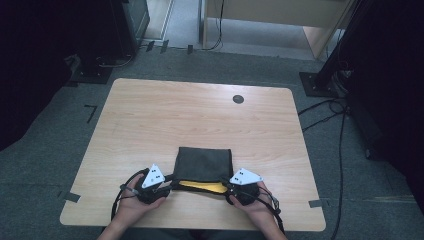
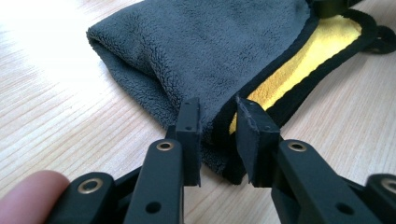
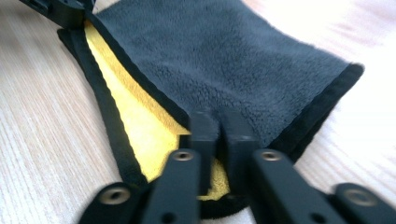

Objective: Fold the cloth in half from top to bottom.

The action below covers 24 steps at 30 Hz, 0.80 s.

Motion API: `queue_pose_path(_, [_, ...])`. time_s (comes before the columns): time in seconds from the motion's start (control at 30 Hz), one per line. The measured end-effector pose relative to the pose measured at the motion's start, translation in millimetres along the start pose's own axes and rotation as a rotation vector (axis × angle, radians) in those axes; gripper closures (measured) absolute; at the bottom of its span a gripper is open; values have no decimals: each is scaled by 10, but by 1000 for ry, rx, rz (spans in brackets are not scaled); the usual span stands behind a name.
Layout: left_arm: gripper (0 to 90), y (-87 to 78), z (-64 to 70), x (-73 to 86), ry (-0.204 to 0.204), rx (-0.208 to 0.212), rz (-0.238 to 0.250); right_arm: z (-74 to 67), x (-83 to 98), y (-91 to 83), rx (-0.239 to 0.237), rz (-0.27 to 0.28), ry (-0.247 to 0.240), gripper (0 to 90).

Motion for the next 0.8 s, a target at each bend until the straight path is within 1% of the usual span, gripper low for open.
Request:
queue_pose_path(0.07, [737, -5, -4, -3, -6, 4, 4, 12, -17, -25, 28, 13, 3, 900])
queue_pose_path(0.1, [744, -6, -5, -4, -10, 7, 7, 31, -24, -35, 30, 22, 4, 900])
queue_pose_path(0.17, [754, -6, -6, -5, -14, 8, 9, 65, -25, -51, 22, 28, 35, 889])
queue_pose_path(0.2, [756, -5, -6, -4, -13, 9, 9, 86, -19, -59, 24, 35, 59, 807])
queue_pose_path(0.23, [755, -5, -6, -4, -13, 9, 8, 106, -13, -63, 41, 42, 90, 737])
queue_pose_path(0.27, [755, -4, -8, -3, -13, 9, 8, 137, -5, -66, 57, 45, 125, 698])
queue_pose_path(0.3, [755, -3, -10, -3, -14, 9, 7, 228, 19, -55, 84, 45, 214, 662])
queue_pose_path(0.33, [755, 3, -12, -1, -15, 9, 6, 248, 26, -53, 89, 41, 230, 656])
queue_pose_path(0.37, [754, 3, -12, -1, -15, 9, 6, 248, 26, -53, 89, 41, 230, 656])
queue_pose_path(0.4, [754, 6, -12, 0, -18, 11, 5, 292, 43, -40, 89, 36, 267, 644])
queue_pose_path(0.43, [754, 9, -13, 1, -17, 10, 4, 319, 55, -24, 73, 32, 296, 628])
queue_pose_path(0.47, [753, 12, -14, 2, -18, 10, 4, 353, 70, 18, 42, 25, 340, 577])
queue_pose_path(0.5, [753, 13, -14, 3, -18, 10, 3, 353, 70, 18, 42, 25, 340, 577])
queue_pose_path(0.53, [752, 15, -15, 5, -19, 11, 4, 359, 73, 38, 30, 22, 356, 549])
queue_pose_path(0.57, [750, 17, -17, 8, -18, 12, 3, 363, 74, 96, -5, 14, 377, 489])
queue_pose_path(0.6, [749, 17, -17, 8, -18, 12, 3, 363, 74, 96, -5, 14, 377, 489])
queue_pose_path(0.63, [748, 19, -19, 10, -17, 12, 3, 338, 64, 134, 3, 6, 363, 466])
queue_pose_path(0.67, [748, 19, -19, 11, -17, 12, 3, 338, 64, 134, 3, 6, 363, 466])
queue_pose_path(0.7, [747, 19, -19, 12, -16, 12, 3, 314, 50, 143, 5, 18, 344, 470])
queue_pose_path(0.73, [747, 19, -18, 12, -16, 12, 3, 314, 50, 143, 5, 18, 344, 470])
queue_pose_path(0.8, [744, 18, -19, 14, -15, 13, 3, 291, 36, 135, 0, 31, 322, 472])
Point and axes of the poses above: each handheld gripper's, and its own axes: y roughly forward along the jaws, x roughly out of its underside, z roughly to its right, the point moved 1 cm from there along y, roughly forward along the jaws, and after that the axes turned 6 degrees about x, right-handed, at the moved point
